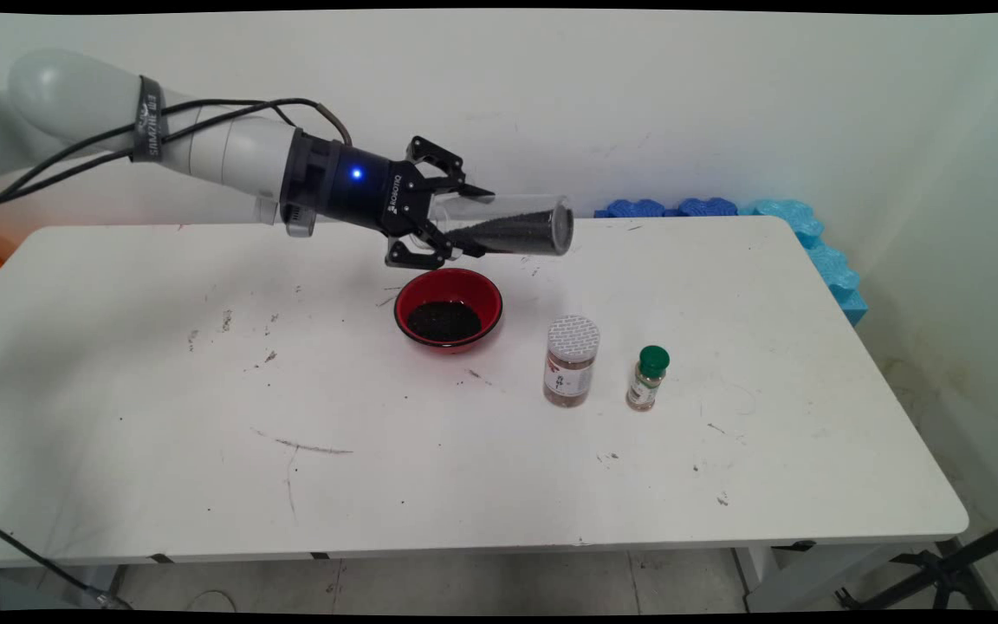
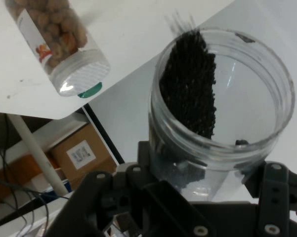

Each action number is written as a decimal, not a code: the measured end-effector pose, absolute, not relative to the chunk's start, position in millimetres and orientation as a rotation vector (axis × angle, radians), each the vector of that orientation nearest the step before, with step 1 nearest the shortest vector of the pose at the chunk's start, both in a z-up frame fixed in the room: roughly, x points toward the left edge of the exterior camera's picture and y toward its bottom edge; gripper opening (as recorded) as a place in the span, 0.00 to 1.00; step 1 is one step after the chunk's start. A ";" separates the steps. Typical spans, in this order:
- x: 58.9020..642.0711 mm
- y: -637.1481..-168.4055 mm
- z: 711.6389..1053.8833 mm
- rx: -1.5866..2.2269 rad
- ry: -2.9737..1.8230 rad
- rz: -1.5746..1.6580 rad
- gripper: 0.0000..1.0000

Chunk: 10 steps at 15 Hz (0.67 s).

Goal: Pour the black seasoning powder in the red bowl

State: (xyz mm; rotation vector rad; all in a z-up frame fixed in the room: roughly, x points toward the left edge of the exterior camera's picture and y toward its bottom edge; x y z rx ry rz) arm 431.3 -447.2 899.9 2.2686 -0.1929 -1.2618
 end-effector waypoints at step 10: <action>430.7 -449.0 897.6 2.262 -0.093 -1.310 0.00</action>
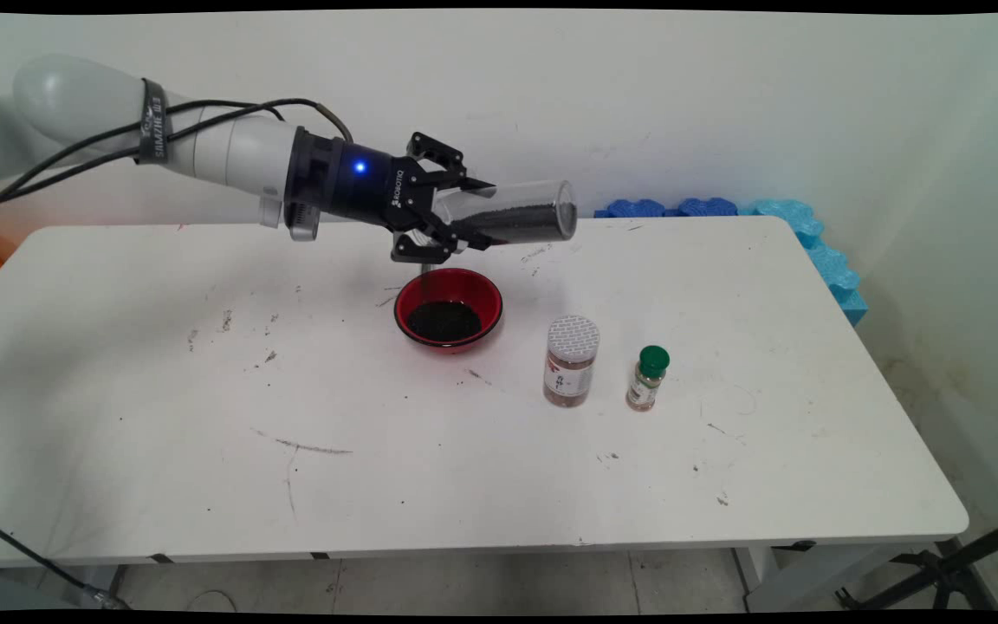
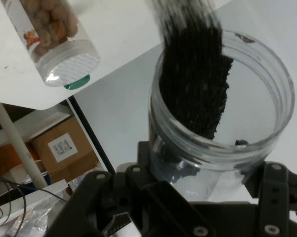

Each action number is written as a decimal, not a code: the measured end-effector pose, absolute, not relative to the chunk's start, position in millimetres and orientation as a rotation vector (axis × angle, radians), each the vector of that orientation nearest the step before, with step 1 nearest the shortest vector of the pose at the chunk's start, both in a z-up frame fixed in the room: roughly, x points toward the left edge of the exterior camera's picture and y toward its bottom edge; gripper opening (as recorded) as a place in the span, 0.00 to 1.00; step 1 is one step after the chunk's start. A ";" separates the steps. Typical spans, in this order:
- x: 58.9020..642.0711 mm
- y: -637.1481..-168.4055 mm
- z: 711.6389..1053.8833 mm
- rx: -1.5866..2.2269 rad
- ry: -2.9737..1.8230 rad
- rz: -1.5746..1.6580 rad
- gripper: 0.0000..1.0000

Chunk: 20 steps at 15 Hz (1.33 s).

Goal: Pour the black seasoning powder in the red bowl

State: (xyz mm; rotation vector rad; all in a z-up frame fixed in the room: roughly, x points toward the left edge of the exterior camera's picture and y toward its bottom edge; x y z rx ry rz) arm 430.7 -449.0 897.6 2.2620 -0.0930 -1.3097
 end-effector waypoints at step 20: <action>431.7 -452.2 896.2 2.239 -0.023 -1.338 0.00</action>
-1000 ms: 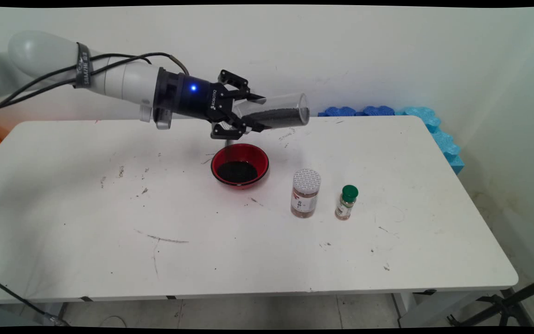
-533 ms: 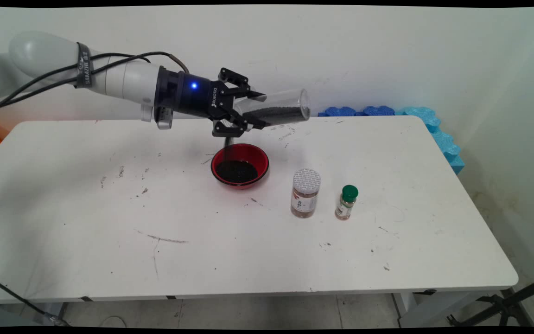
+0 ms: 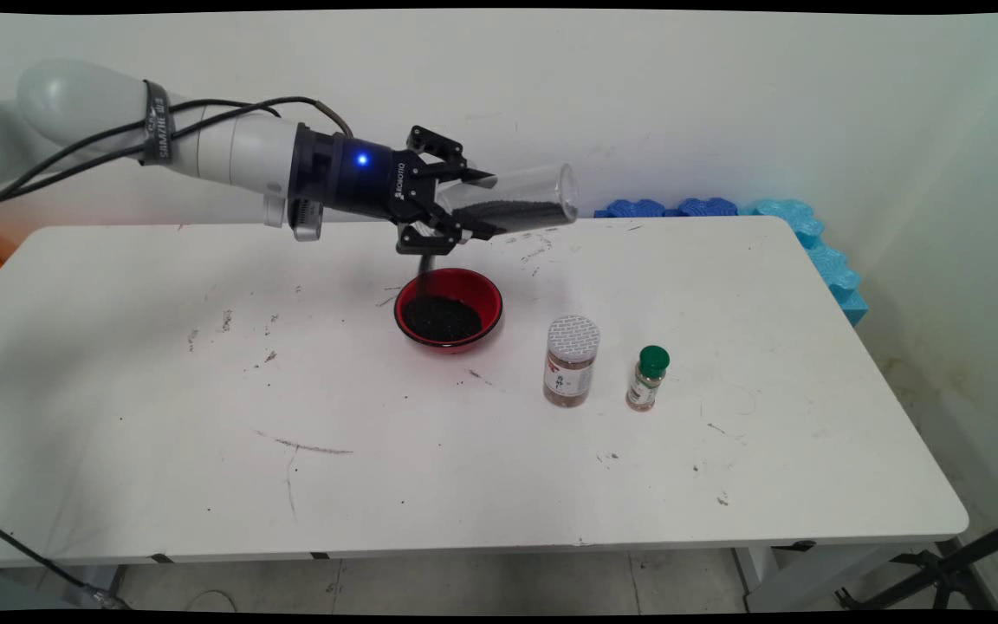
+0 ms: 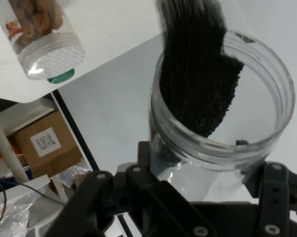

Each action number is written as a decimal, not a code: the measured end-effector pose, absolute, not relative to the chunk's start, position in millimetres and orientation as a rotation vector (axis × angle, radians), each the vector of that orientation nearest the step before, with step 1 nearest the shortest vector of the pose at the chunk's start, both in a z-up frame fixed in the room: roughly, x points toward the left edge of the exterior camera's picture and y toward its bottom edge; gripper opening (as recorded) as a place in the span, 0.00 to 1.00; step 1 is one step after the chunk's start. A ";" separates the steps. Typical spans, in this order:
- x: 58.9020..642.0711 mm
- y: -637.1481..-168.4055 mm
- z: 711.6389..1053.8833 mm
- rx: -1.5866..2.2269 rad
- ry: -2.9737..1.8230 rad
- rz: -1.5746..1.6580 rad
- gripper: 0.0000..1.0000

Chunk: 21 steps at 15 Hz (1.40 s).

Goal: Pour the black seasoning powder in the red bowl

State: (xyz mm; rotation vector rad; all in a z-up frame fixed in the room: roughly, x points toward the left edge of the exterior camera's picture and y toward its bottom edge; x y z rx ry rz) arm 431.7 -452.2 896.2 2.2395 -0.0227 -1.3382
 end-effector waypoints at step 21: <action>431.4 -453.6 901.1 2.039 -0.781 -1.015 0.00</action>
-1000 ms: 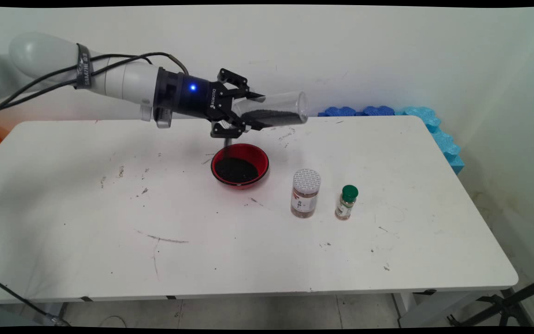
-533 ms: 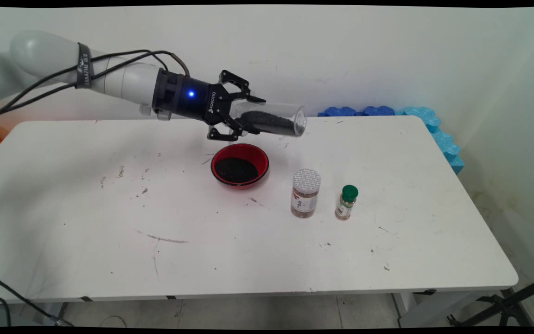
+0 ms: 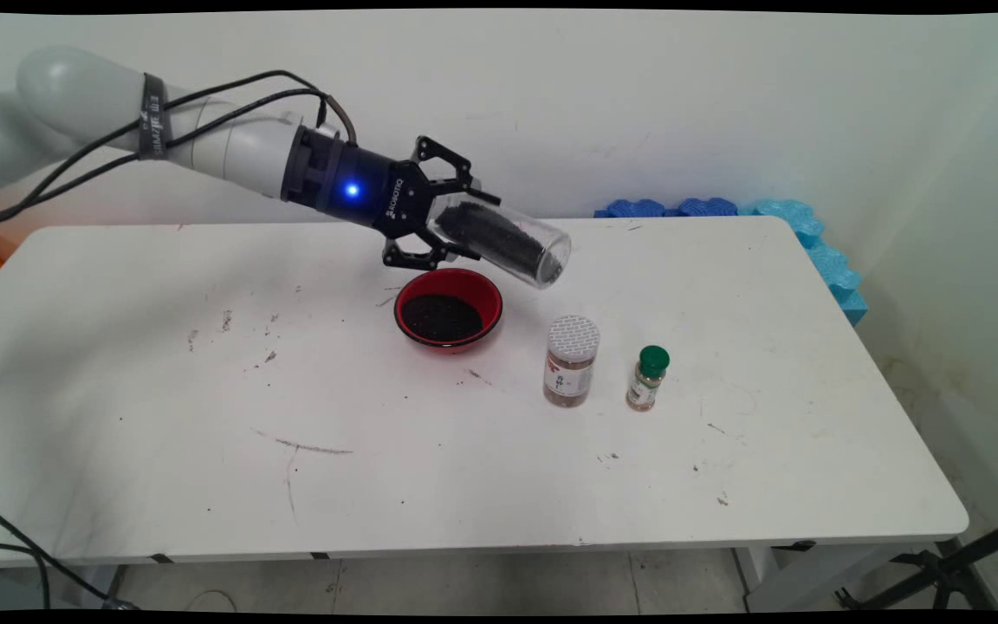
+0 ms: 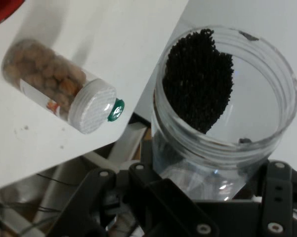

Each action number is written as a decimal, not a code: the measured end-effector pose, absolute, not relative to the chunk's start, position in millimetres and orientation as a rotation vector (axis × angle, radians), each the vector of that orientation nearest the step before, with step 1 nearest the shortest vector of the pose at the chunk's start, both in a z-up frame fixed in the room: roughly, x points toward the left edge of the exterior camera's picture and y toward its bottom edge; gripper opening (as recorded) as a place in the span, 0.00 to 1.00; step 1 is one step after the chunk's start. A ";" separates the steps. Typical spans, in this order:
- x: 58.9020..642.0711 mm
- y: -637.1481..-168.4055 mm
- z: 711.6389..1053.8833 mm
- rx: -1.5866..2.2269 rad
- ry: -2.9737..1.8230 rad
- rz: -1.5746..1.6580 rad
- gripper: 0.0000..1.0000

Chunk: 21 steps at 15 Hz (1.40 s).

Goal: Pour the black seasoning powder in the red bowl

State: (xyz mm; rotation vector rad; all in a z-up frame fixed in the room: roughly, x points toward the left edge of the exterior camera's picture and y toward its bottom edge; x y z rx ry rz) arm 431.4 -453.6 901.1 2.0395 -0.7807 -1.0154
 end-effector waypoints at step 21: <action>428.5 -438.4 926.7 1.277 -1.786 -0.469 0.00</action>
